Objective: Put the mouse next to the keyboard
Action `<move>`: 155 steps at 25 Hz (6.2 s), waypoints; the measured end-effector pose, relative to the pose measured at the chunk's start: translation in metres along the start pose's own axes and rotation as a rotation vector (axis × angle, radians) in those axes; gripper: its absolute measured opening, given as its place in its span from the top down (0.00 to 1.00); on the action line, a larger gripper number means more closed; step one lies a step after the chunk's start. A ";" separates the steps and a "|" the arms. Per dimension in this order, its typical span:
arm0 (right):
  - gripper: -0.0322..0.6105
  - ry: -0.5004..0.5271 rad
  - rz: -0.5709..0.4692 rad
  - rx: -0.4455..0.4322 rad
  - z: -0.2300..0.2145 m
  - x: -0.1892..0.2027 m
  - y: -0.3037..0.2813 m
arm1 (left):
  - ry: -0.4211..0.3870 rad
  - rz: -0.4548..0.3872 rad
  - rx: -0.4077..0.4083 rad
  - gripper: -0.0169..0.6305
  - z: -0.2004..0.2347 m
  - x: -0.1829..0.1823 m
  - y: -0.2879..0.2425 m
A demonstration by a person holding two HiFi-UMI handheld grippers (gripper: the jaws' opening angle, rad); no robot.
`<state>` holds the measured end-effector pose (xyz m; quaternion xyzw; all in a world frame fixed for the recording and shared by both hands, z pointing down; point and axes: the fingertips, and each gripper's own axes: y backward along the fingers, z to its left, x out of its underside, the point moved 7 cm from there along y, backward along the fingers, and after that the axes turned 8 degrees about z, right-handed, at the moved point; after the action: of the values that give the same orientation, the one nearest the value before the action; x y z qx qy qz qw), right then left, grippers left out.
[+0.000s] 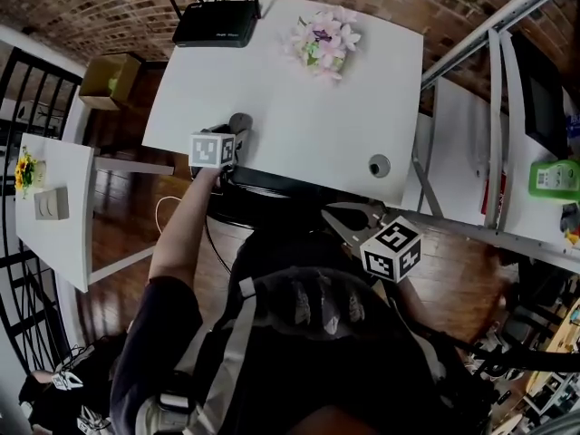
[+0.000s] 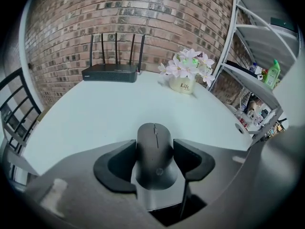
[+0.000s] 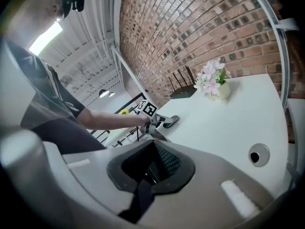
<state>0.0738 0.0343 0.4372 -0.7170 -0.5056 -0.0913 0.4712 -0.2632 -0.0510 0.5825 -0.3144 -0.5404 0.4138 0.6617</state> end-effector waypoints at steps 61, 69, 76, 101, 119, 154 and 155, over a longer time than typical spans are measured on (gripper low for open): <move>0.94 -0.010 0.101 0.078 0.065 -0.089 -0.147 | 0.084 -0.121 -0.053 0.58 0.229 0.017 0.068; 0.94 -0.033 0.080 0.091 0.066 -0.084 -0.142 | 0.097 -0.103 -0.045 0.58 0.235 0.021 0.065; 0.94 -0.020 0.048 0.099 0.066 -0.077 -0.137 | 0.096 -0.096 -0.069 0.58 0.234 0.020 0.066; 0.94 -0.045 -0.062 0.142 0.053 -0.046 -0.084 | 0.149 -0.100 -0.138 0.58 0.196 0.018 0.055; 0.94 -0.032 -0.057 0.131 0.043 -0.039 -0.062 | 0.153 -0.084 -0.135 0.57 0.163 0.018 0.048; 0.94 -0.061 -0.077 0.090 0.017 -0.008 -0.022 | 0.152 -0.053 -0.117 0.57 0.089 0.010 0.023; 0.94 -0.062 -0.075 0.087 0.015 -0.008 -0.021 | 0.151 -0.051 -0.115 0.57 0.086 0.009 0.023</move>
<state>0.0481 0.0423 0.4364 -0.6787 -0.5502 -0.0646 0.4822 -0.3514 -0.0352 0.5860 -0.3683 -0.5197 0.3400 0.6918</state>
